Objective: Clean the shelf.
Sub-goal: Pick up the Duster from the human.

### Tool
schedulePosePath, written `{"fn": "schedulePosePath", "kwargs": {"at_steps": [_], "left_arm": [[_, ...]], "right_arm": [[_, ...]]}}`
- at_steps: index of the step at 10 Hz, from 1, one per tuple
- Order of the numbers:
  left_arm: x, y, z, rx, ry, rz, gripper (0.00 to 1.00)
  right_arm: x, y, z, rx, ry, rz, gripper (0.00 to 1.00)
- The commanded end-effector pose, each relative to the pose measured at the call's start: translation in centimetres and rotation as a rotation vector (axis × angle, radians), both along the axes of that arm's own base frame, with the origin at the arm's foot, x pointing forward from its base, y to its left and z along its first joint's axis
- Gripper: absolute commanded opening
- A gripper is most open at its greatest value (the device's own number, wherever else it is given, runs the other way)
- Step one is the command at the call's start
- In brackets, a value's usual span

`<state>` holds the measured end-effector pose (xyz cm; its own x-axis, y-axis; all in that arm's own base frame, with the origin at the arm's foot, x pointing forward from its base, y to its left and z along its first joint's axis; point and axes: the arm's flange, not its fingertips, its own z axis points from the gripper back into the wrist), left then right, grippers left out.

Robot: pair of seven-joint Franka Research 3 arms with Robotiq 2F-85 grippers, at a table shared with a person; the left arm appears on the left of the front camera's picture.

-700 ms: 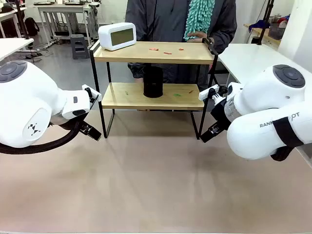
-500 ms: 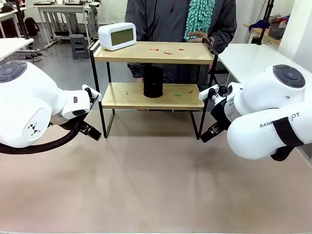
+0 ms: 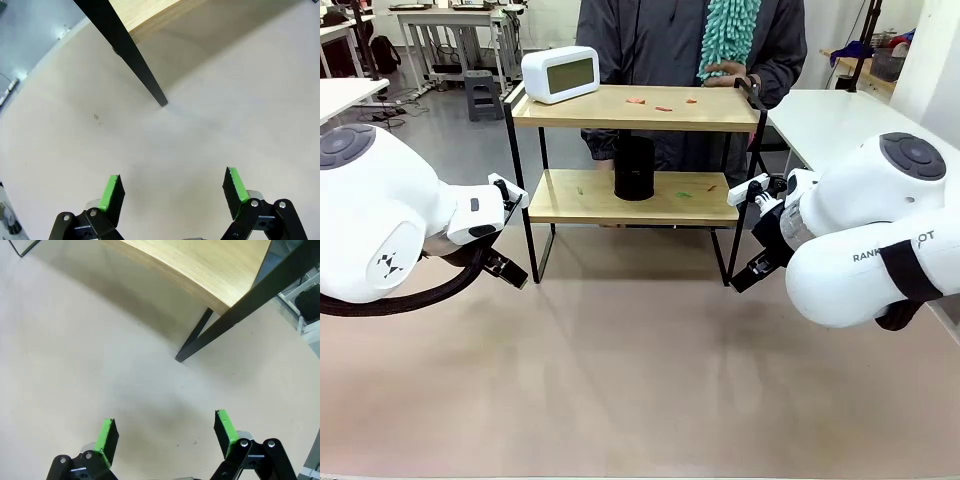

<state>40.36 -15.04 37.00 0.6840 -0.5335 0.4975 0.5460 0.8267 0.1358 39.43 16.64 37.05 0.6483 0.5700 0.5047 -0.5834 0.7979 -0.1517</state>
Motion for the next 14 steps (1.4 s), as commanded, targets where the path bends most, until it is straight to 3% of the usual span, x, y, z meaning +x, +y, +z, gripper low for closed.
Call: {"fn": "schedulePosePath", "kwargs": {"at_steps": [1, 2, 3, 4, 5, 6, 7, 8, 9, 10, 11, 14], "left_arm": [[-1.9, 0.1, 2.9, -0.056, 0.101, -0.173, 1.00], [-4.7, 2.2, 7.5, -0.210, 0.181, -0.282, 1.00], [-6.9, 6.3, 11.4, -0.337, 0.236, -0.298, 1.00], [-9.0, 11.9, 14.8, -0.531, 0.205, -0.263, 1.00], [-11.0, 17.9, 16.9, -0.694, 0.109, -0.156, 1.00], [-12.7, 24.5, 17.0, -0.901, 0.021, -0.062, 1.00], [-13.0, 28.8, 15.1, -1.046, -0.010, 0.050, 1.00], [-12.6, 31.6, 12.3, -1.188, 0.002, 0.079, 1.00], [-11.5, 33.2, 9.3, -1.340, 0.001, 0.198, 1.00], [-10.4, 33.3, 7.9, -1.358, 0.048, 0.301, 1.00], [-15.0, 33.9, 14.0, -1.135, 0.024, 0.090, 1.00], [-15.0, 33.9, 14.0, -1.135, 0.024, 0.090, 1.00]], "right_arm": [[-0.5, -0.2, 2.9, 0.010, 0.172, 0.021, 1.00], [-2.0, -2.8, 8.2, 0.208, 0.268, -0.066, 1.00], [-4.0, -7.4, 13.2, 0.358, 0.329, -0.205, 1.00], [-6.7, -13.5, 17.1, 0.613, 0.296, -0.253, 1.00], [-9.1, -19.8, 18.9, 0.822, 0.273, -0.357, 1.00], [-11.5, -26.8, 18.5, 1.090, 0.240, -0.400, 1.00], [-13.2, -32.0, 16.3, 1.293, 0.183, -0.474, 1.00], [-14.3, -35.6, 13.2, 1.453, 0.137, -0.559, 1.00], [-14.4, -37.4, 9.0, 1.525, 0.150, -0.708, 1.00], [-14.2, -37.1, 7.1, 1.464, 0.156, -0.798, 1.00], [-17.0, -36.7, 14.4, 1.137, 0.275, -0.485, 1.00], [-17.0, -36.7, 14.4, 1.137, 0.275, -0.485, 1.00]]}}
